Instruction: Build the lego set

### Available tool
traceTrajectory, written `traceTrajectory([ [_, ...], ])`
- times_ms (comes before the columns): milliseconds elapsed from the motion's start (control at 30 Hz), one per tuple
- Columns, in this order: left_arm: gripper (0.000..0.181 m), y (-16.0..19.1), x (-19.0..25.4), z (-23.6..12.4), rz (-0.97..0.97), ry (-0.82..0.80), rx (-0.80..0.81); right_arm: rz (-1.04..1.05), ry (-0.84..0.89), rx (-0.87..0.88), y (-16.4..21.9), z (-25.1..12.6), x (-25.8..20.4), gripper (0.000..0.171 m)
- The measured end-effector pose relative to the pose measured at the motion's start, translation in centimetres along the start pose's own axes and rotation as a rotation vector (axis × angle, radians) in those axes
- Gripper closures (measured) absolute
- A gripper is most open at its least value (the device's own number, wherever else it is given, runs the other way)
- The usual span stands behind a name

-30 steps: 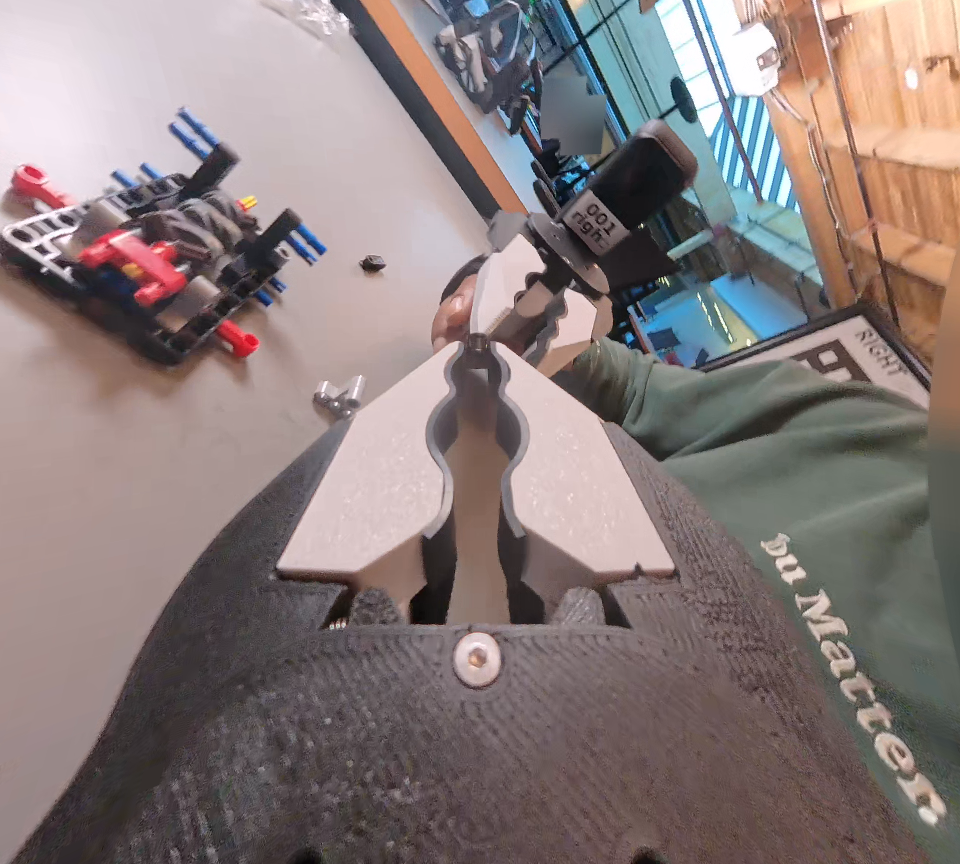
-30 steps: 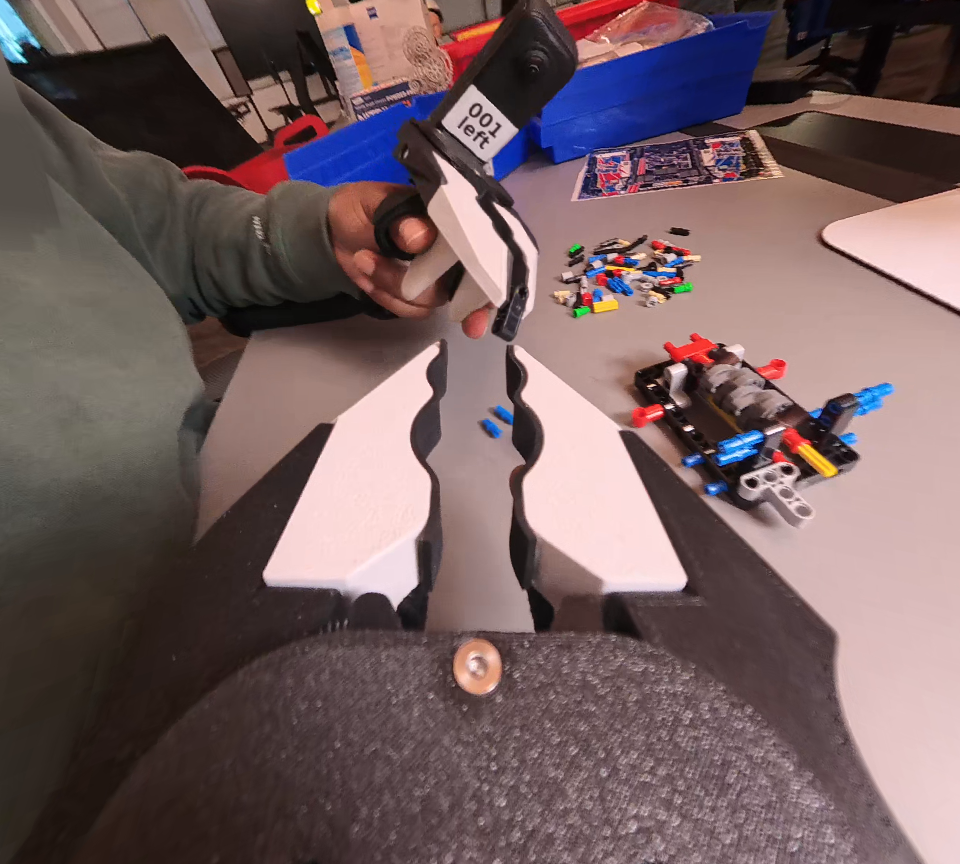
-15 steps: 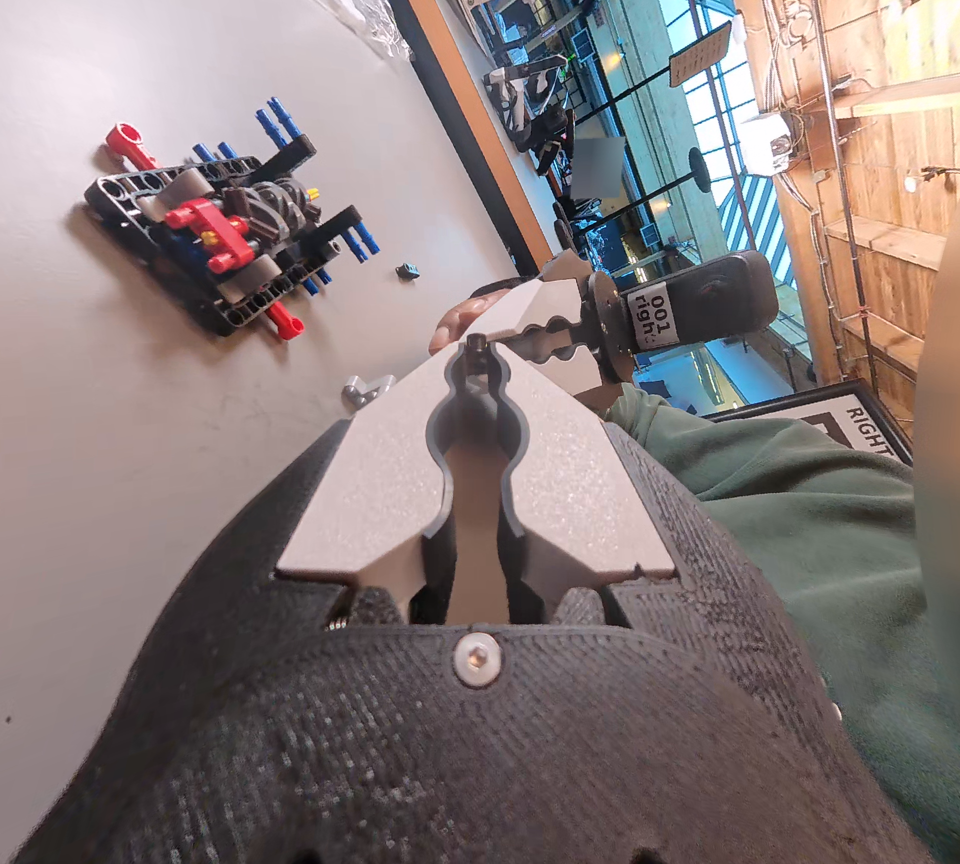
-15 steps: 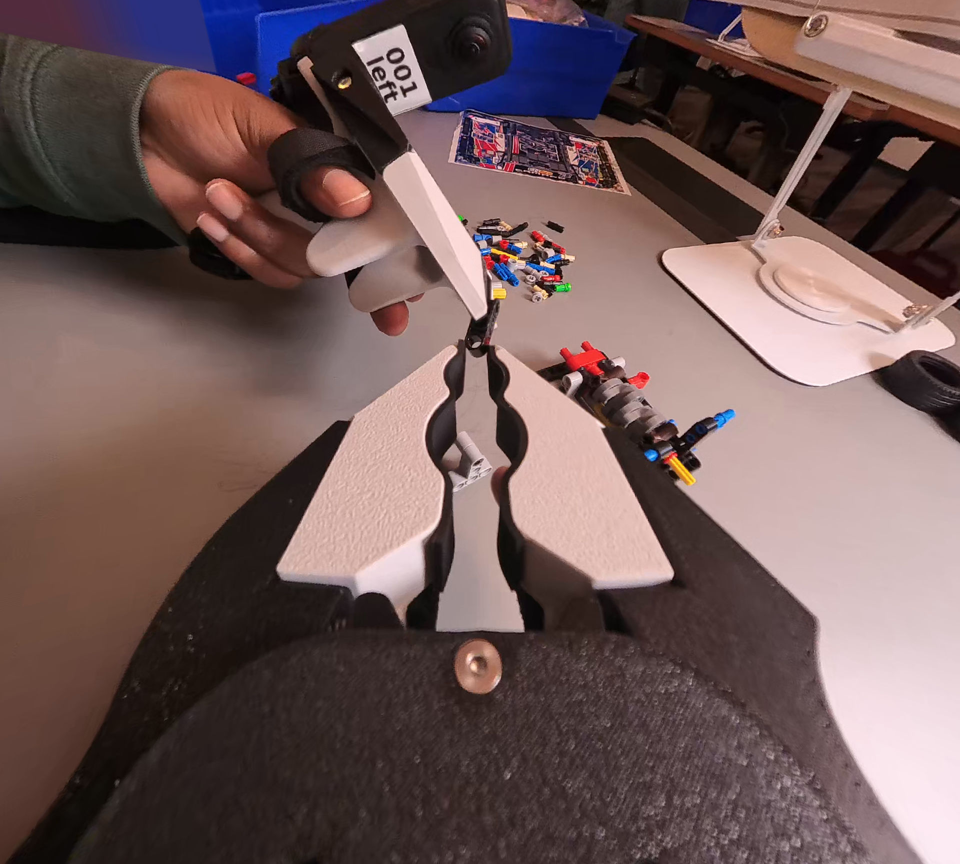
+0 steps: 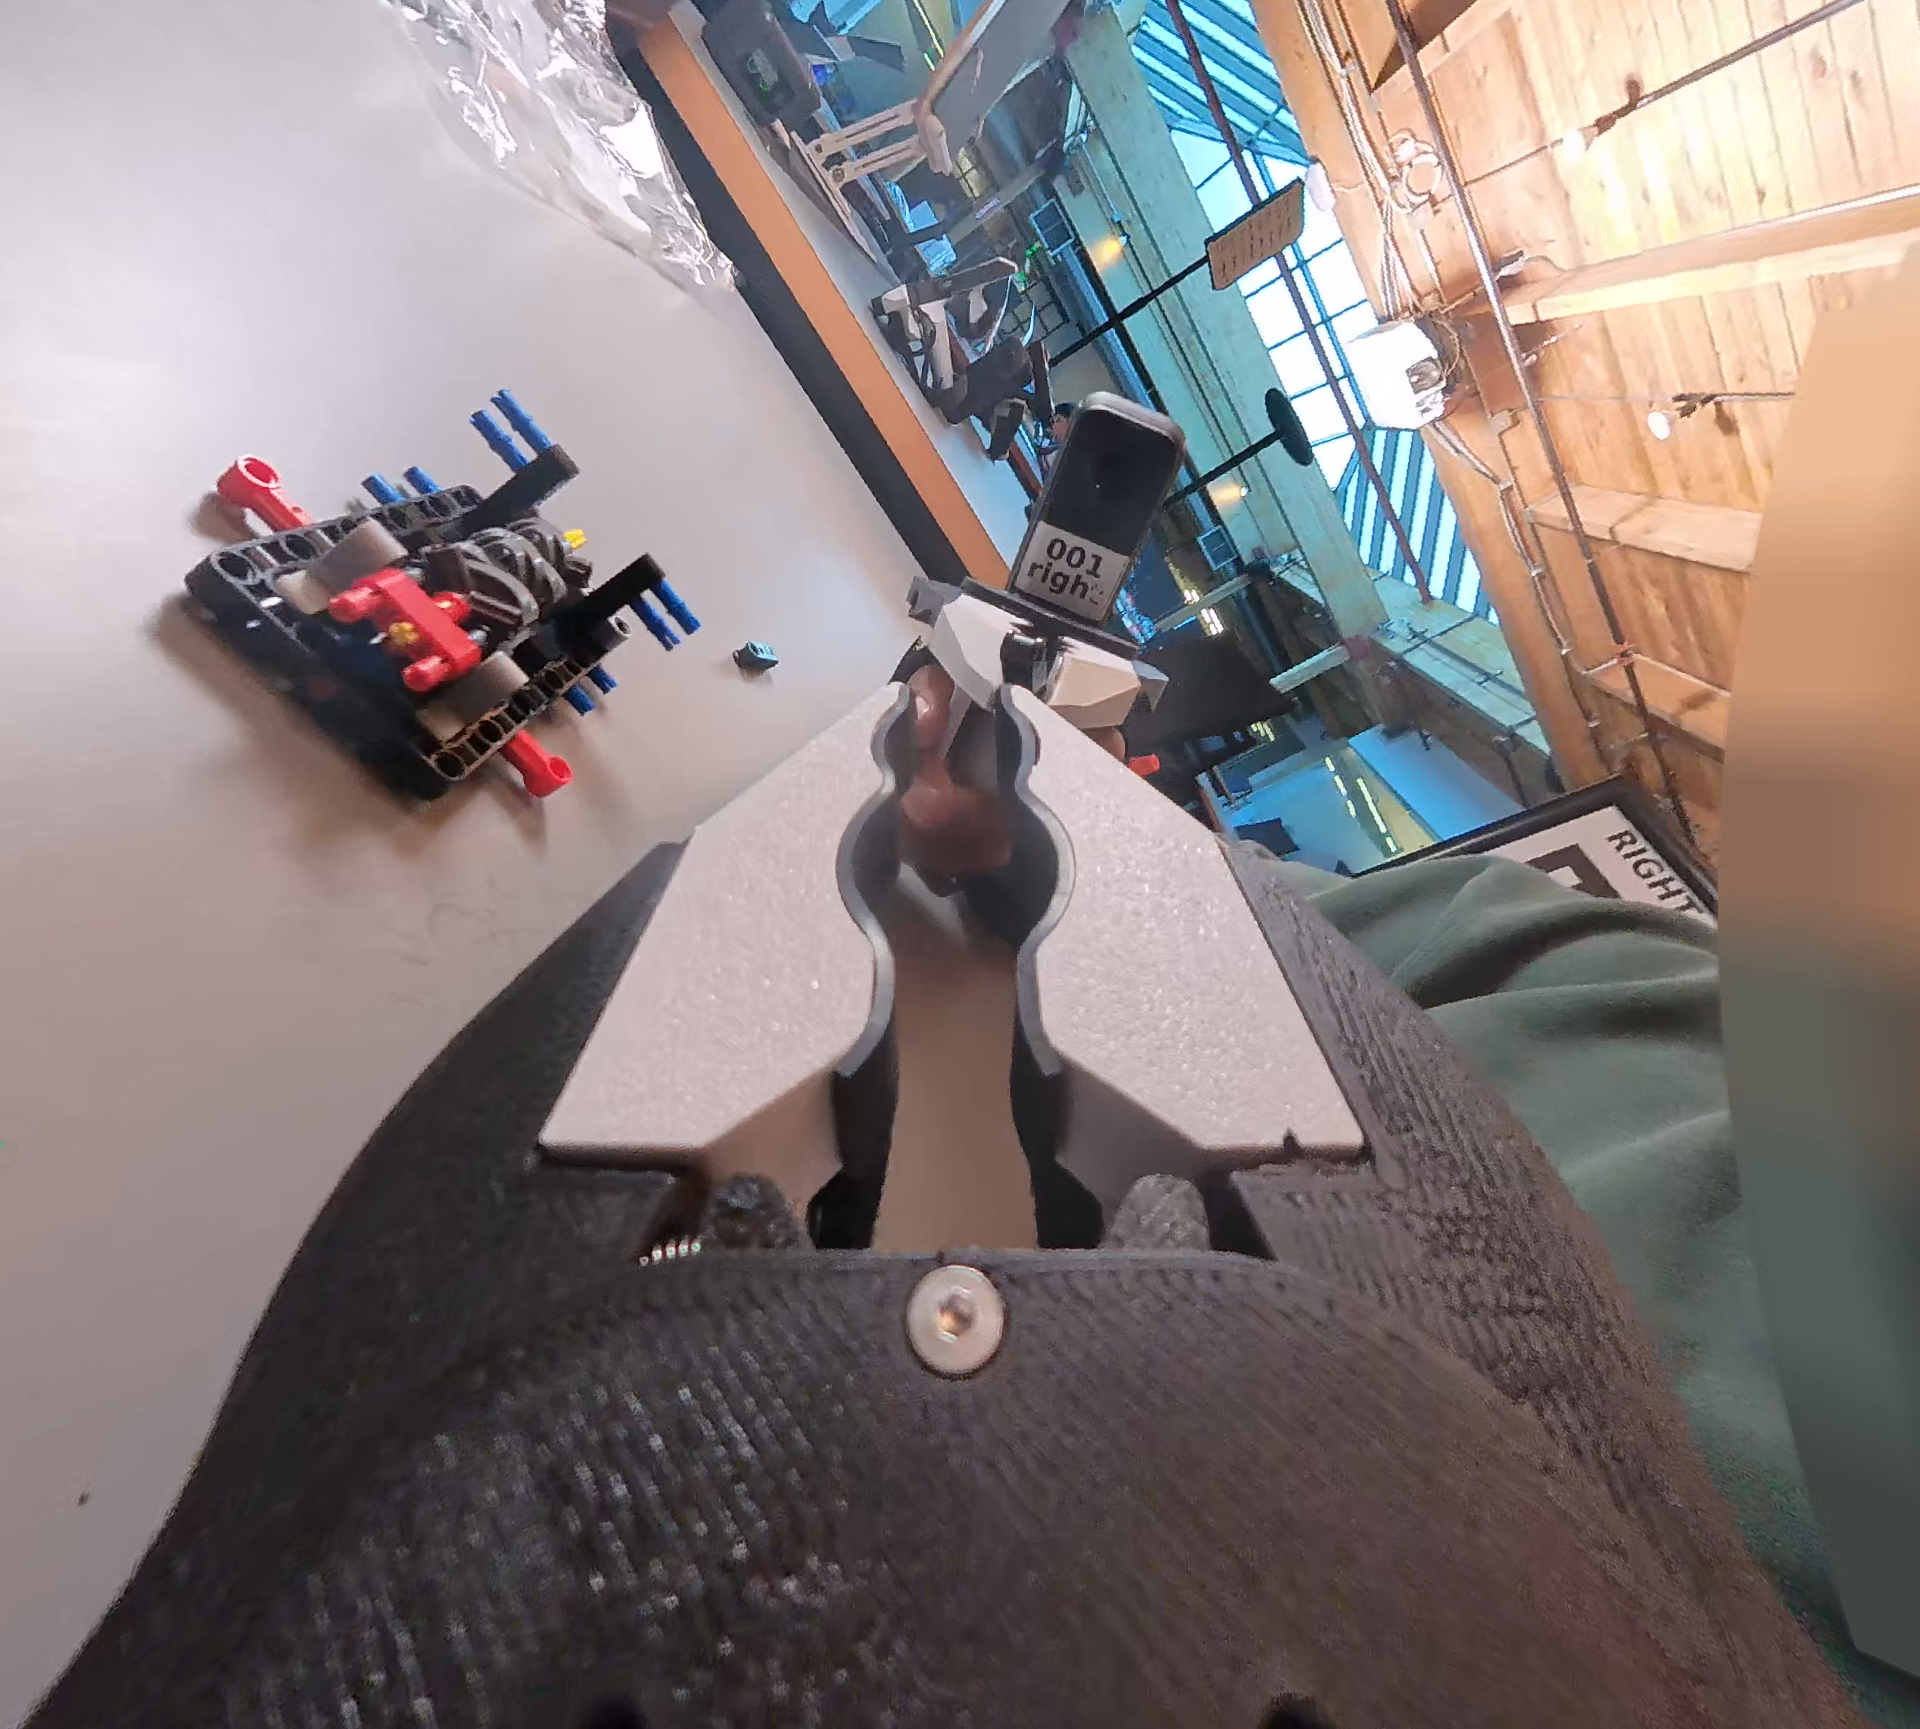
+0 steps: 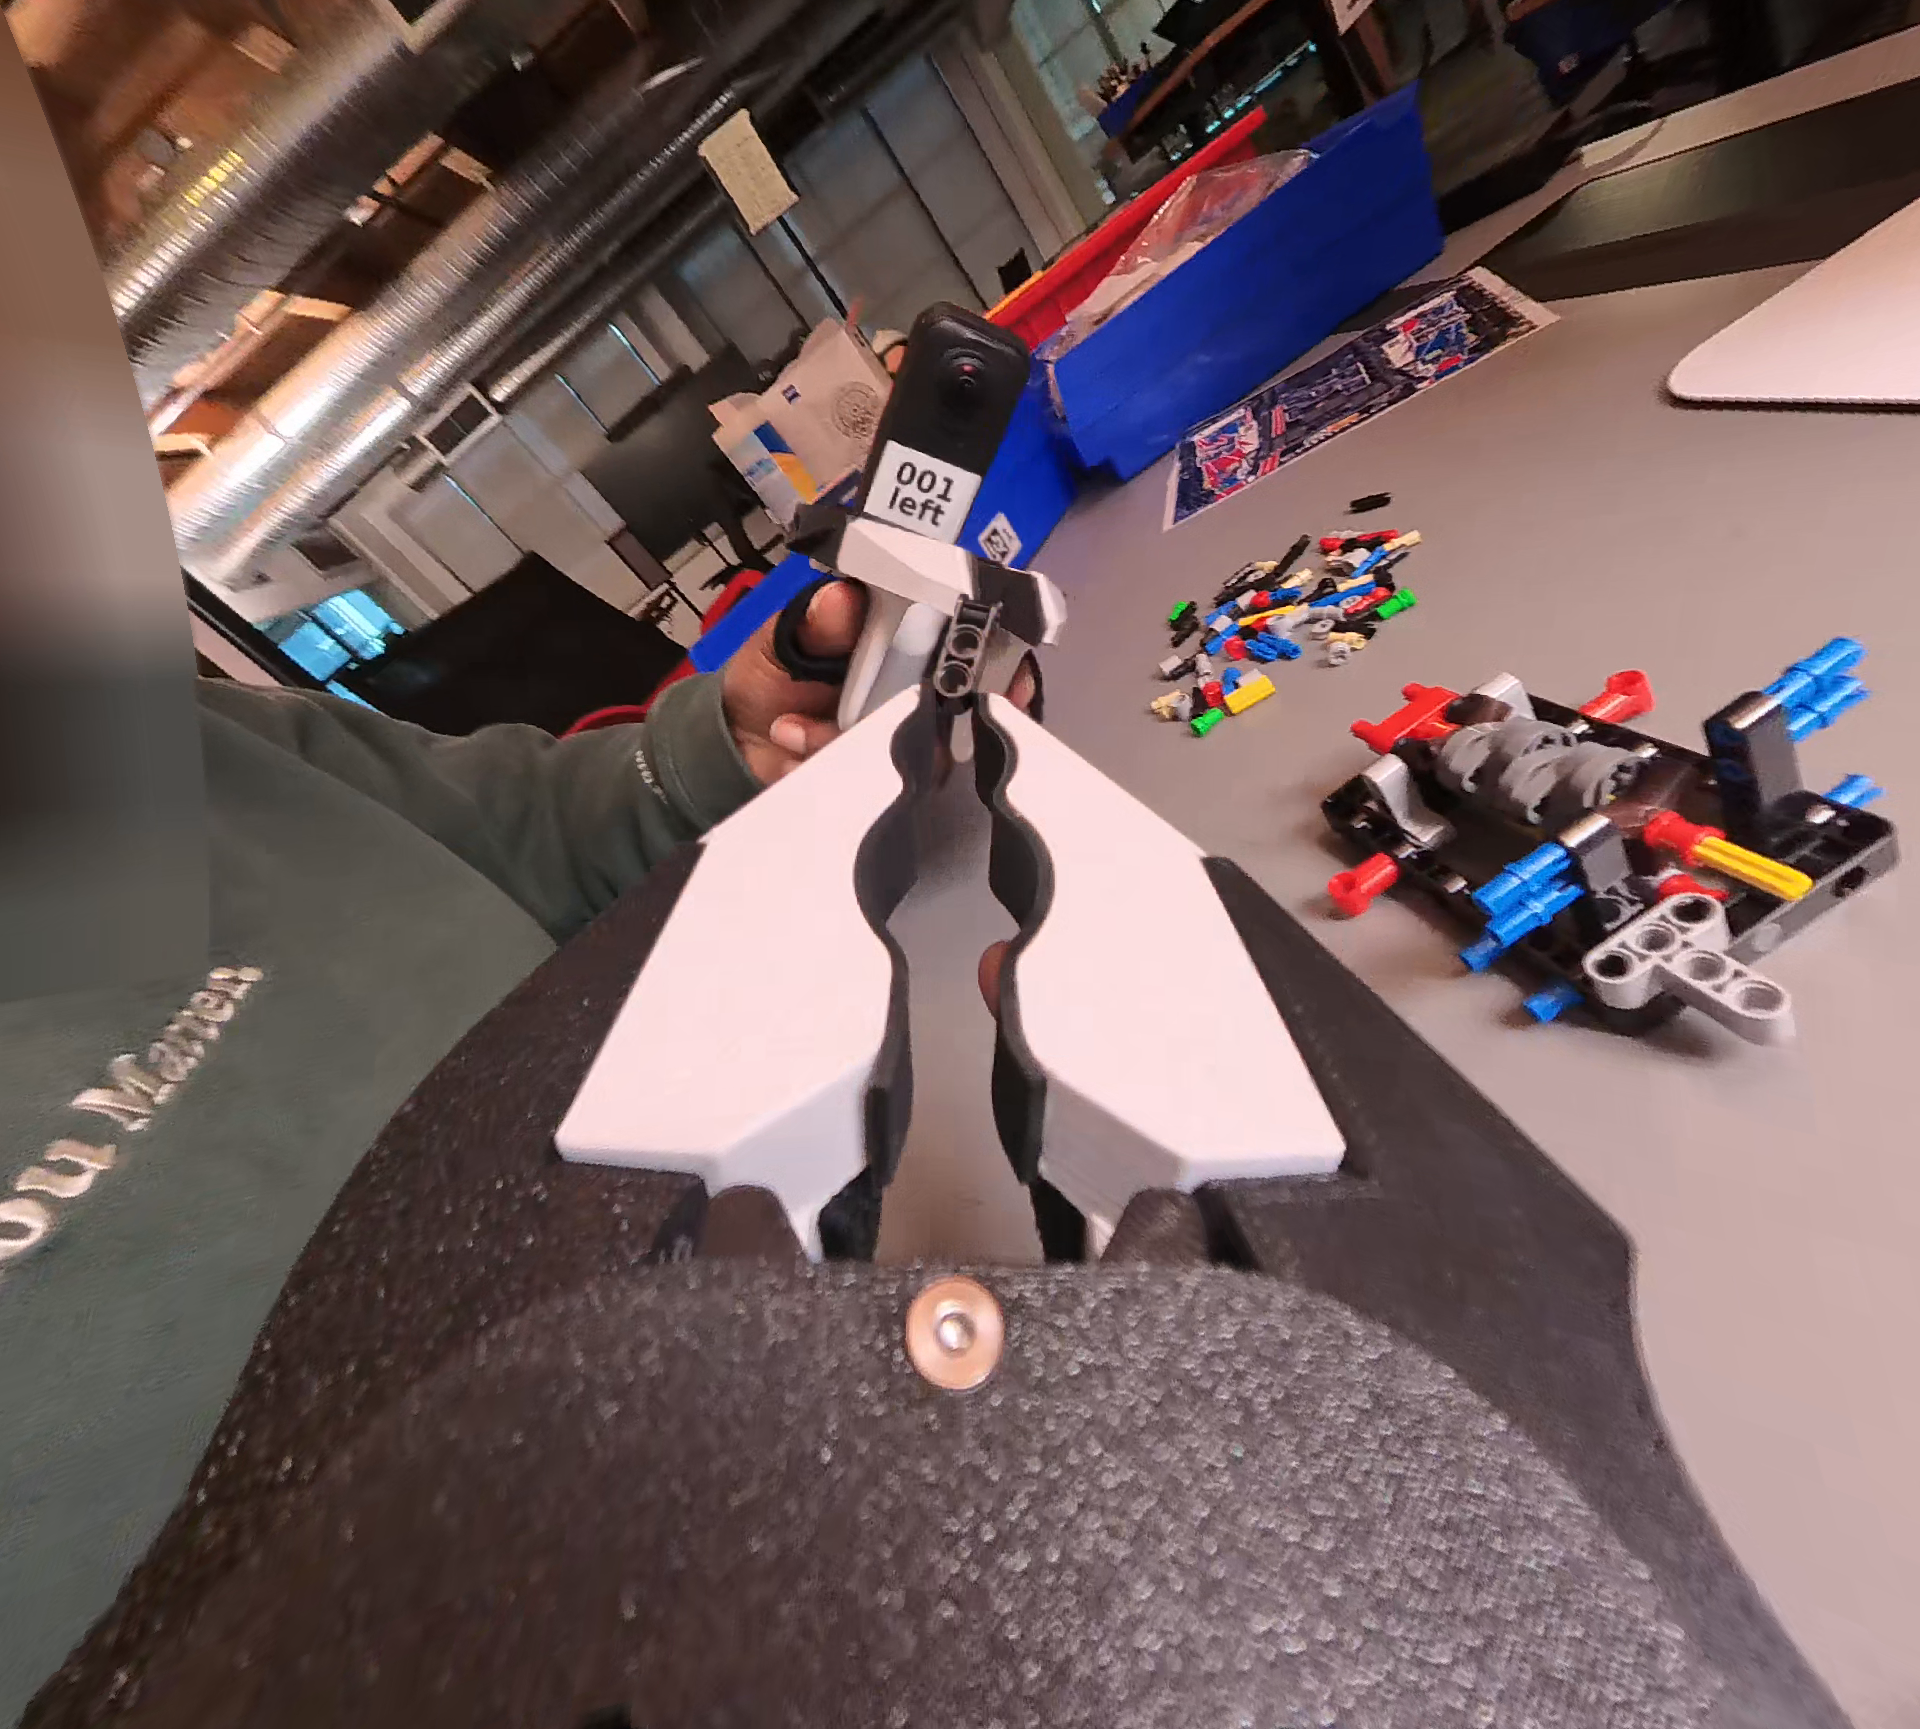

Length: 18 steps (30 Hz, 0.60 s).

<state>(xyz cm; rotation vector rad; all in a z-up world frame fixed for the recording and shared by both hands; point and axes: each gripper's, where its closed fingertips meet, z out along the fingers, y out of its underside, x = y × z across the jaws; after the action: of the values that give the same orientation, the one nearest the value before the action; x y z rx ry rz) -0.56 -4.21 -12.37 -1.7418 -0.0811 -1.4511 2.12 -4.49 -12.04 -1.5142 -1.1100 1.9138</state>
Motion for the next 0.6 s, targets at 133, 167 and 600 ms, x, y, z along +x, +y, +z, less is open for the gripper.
traceTrajectory([
  [133,0.169,0.6,0.5,0.4,0.058,0.004,-0.03,0.035,-0.037,0.014,-0.2,-0.1,-0.4,0.167],
  [167,0.169,0.7,0.7,0.5,0.068,0.009,-0.034,0.039,-0.043,0.014,-0.2,-0.1,-0.5,0.167],
  [600,0.165,1.8,2.0,1.0,0.346,-0.001,-0.107,0.006,-0.056,-0.082,1.4,0.5,-1.1,0.167],
])
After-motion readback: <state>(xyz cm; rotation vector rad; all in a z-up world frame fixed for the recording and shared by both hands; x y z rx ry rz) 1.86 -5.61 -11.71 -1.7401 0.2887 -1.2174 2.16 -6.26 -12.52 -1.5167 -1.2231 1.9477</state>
